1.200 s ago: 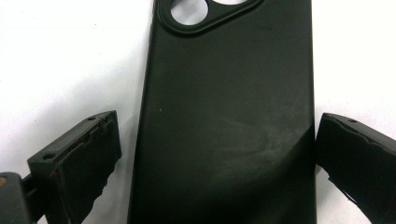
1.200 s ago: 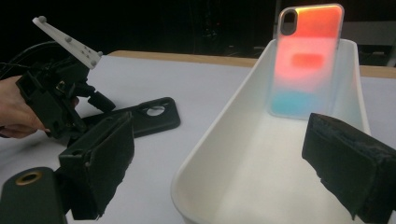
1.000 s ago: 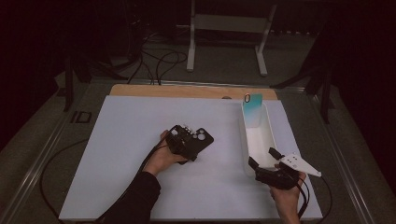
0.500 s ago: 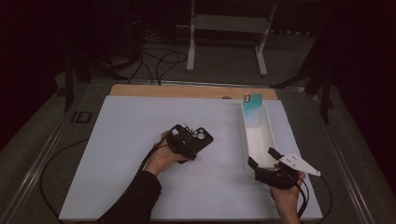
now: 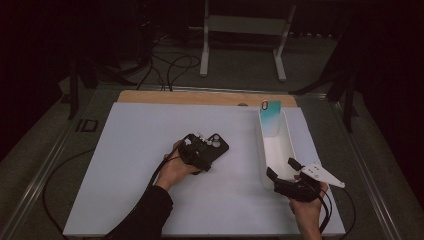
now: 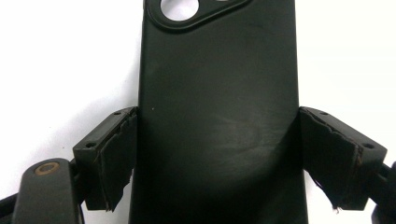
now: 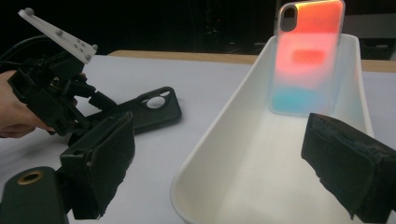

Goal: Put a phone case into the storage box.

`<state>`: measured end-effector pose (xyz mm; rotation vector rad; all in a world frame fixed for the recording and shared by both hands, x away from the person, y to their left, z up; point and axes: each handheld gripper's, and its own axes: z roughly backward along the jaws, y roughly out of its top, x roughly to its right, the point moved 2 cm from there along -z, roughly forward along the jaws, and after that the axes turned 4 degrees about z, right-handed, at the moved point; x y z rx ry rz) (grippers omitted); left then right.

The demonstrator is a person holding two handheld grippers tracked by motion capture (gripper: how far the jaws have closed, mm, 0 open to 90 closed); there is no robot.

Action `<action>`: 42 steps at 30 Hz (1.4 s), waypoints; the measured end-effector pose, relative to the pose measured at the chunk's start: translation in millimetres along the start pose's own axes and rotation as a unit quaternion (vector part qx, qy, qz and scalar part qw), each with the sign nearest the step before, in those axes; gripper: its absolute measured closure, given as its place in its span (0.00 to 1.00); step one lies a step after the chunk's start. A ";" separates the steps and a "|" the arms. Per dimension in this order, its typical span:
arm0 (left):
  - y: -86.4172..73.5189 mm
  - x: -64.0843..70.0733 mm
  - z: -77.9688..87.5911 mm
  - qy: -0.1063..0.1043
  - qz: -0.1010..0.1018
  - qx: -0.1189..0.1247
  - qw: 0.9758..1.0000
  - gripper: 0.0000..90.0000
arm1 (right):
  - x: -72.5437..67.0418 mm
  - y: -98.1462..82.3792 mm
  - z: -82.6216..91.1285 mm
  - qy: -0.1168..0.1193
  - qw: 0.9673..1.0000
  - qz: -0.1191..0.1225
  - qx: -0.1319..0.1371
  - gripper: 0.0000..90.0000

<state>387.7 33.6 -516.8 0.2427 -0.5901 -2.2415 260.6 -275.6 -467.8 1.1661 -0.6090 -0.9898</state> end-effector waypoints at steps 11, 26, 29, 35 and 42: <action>3.4 1.6 32.2 -0.009 0.009 0.059 0.998 0.18 | 0.0 1.9 -1.8 0.018 1.000 -0.002 -0.021 0.11; 8.4 16.3 73.0 -0.023 -0.012 0.112 0.993 0.18 | -1.6 13.3 -9.7 0.062 0.997 -0.009 -0.047 0.11; 10.6 23.3 81.7 -0.028 -0.023 0.123 0.992 0.18 | -1.5 20.8 -12.8 0.076 0.996 -0.012 -0.045 0.13; 14.8 39.7 92.3 -0.037 -0.049 0.139 0.988 0.18 | -7.7 37.5 -24.1 0.109 0.993 -0.017 -0.048 0.15; 15.2 52.2 100.6 -0.052 -0.072 0.155 0.984 0.17 | -22.7 50.8 -40.3 0.132 0.990 -0.011 -0.058 0.16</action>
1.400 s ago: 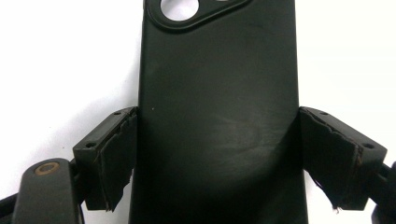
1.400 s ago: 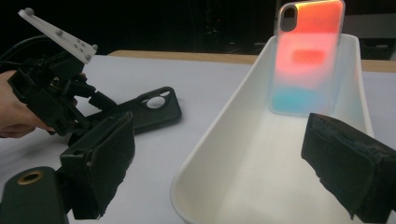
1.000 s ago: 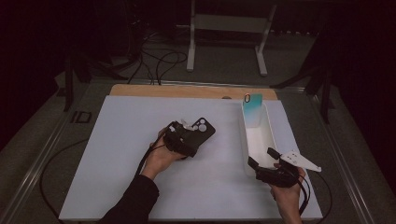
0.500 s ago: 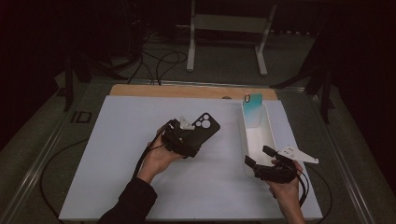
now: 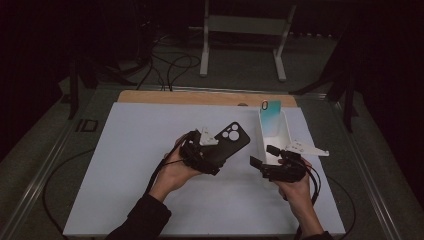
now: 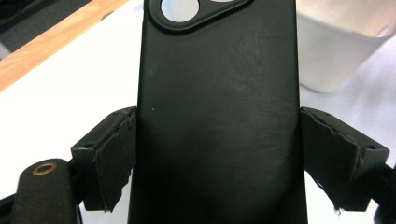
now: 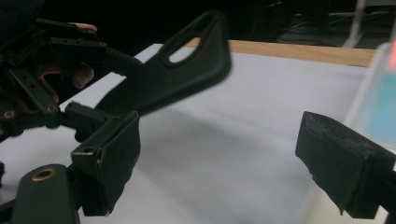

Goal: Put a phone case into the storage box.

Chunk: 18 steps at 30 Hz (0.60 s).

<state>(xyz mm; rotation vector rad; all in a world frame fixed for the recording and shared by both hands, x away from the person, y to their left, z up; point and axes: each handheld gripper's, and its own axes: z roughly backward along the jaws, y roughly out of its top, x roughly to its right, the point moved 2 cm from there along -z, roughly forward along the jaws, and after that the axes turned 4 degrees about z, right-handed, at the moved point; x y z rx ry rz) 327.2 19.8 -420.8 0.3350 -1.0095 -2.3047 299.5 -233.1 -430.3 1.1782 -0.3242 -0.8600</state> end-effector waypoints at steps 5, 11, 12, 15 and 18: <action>1.2 7.8 3.9 -0.006 -0.019 0.016 1.000 0.17 | -6.9 8.7 -12.2 0.024 1.000 -0.004 -0.001 0.20; 1.4 13.8 3.7 -0.013 -0.032 0.029 0.999 0.17 | -13.9 16.5 -21.5 0.044 0.999 -0.018 -0.001 0.35; 1.3 14.6 3.7 -0.015 -0.033 0.032 0.999 0.17 | -14.8 17.5 -22.4 0.047 0.999 -0.022 0.000 0.37; 1.7 15.5 5.1 -0.017 -0.036 0.043 0.998 0.17 | -16.6 18.6 -25.3 0.059 0.998 -0.024 -0.006 0.45; 1.8 16.7 3.6 -0.020 -0.035 0.045 0.998 0.17 | -17.3 19.5 -27.5 0.075 0.996 -0.040 -0.002 0.52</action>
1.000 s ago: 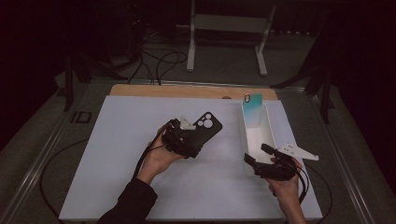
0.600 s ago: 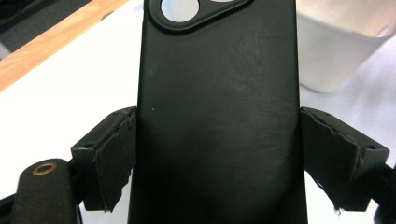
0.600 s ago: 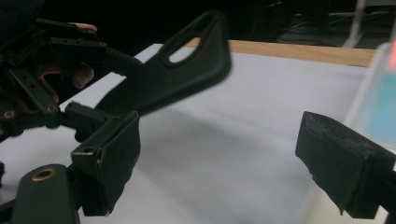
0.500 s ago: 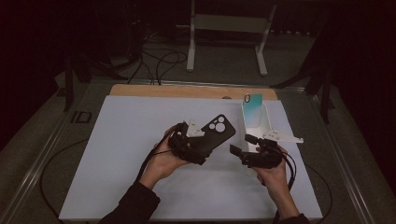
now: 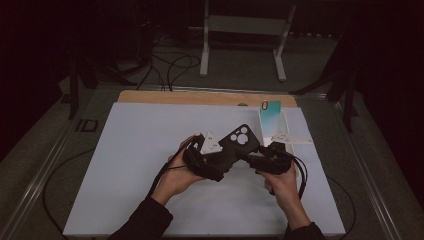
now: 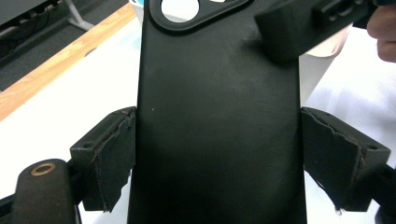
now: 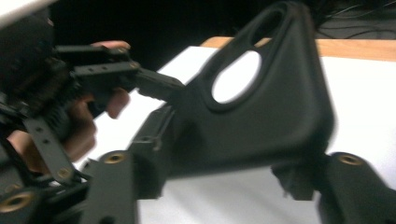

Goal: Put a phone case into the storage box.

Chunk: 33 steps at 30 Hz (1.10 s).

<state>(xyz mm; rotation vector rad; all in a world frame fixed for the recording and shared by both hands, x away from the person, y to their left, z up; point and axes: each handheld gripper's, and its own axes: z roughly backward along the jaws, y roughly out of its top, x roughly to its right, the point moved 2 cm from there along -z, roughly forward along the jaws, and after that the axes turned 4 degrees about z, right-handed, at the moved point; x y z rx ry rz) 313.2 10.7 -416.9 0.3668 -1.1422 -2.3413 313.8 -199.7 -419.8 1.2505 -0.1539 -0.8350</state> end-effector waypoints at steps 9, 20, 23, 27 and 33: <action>0.4 4.9 -5.0 -0.004 -0.006 -0.001 1.000 0.17 | -6.0 -0.7 -7.5 0.051 0.999 -0.015 -0.006 0.81; -1.9 7.4 -10.7 0.007 0.000 -0.005 1.000 0.15 | -13.8 0.3 -8.0 0.054 0.998 -0.011 -0.002 0.96; -3.4 4.1 -10.7 0.008 0.009 -0.007 1.000 0.11 | -11.7 1.0 -5.9 0.051 0.999 -0.015 0.006 0.96; -5.5 -1.2 -8.4 -0.004 0.027 -0.002 1.000 0.06 | -8.5 2.0 -2.0 0.051 0.999 -0.012 0.006 0.96; -7.4 -2.6 -8.0 -0.057 0.048 0.000 0.997 0.02 | -9.6 0.4 3.4 0.072 0.997 -0.001 0.014 0.96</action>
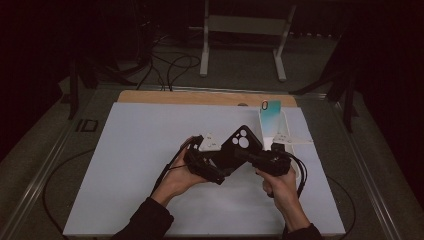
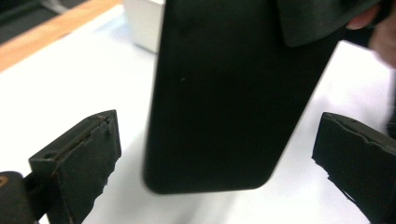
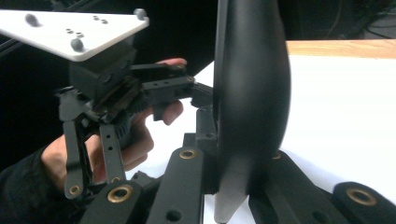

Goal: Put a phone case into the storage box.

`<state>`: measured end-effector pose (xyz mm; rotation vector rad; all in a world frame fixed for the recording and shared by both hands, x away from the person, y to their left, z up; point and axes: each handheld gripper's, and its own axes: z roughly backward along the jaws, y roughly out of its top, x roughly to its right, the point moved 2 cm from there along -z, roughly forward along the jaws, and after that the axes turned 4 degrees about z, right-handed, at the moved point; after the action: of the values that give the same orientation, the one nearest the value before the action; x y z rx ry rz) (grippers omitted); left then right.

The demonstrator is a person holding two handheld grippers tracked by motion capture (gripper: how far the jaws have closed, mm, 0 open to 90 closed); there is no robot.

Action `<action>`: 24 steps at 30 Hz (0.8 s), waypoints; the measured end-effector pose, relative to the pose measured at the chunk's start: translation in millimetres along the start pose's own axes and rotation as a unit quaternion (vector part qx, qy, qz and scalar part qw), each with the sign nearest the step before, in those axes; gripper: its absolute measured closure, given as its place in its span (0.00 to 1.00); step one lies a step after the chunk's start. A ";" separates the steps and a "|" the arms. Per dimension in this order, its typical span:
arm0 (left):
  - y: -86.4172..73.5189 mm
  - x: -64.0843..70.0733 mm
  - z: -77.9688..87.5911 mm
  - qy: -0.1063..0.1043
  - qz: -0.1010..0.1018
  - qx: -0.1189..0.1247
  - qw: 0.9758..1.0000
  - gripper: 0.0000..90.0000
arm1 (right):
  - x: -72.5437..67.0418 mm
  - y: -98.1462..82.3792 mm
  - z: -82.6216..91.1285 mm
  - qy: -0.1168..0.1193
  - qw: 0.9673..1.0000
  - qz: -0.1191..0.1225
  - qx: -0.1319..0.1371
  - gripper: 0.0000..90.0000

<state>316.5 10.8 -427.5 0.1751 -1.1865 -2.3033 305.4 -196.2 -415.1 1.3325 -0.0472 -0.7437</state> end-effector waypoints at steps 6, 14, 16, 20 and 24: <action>0.1 3.4 2.3 -0.033 -0.008 0.009 0.999 0.05 | -6.1 -1.4 0.1 0.031 0.999 0.029 -0.005 0.96; -0.4 4.3 6.1 -0.066 -0.013 0.015 0.998 0.17 | -9.3 -1.5 2.8 0.066 0.996 0.052 -0.003 0.96; -1.1 5.2 5.5 -0.081 -0.017 0.013 0.997 0.22 | -8.7 -1.8 3.7 0.075 0.996 0.055 -0.005 0.96; -3.4 4.9 6.9 -0.077 -0.025 0.017 0.997 0.36 | -6.7 -1.2 5.6 0.075 0.996 0.057 -0.009 0.95; -6.3 3.1 9.6 -0.086 -0.030 0.021 0.996 0.52 | -2.6 -0.1 9.1 0.065 0.996 0.058 -0.015 0.94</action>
<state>308.0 19.0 -426.3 0.0282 -1.3325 -2.3847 299.4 -202.7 -411.7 1.3342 -0.0100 -0.5565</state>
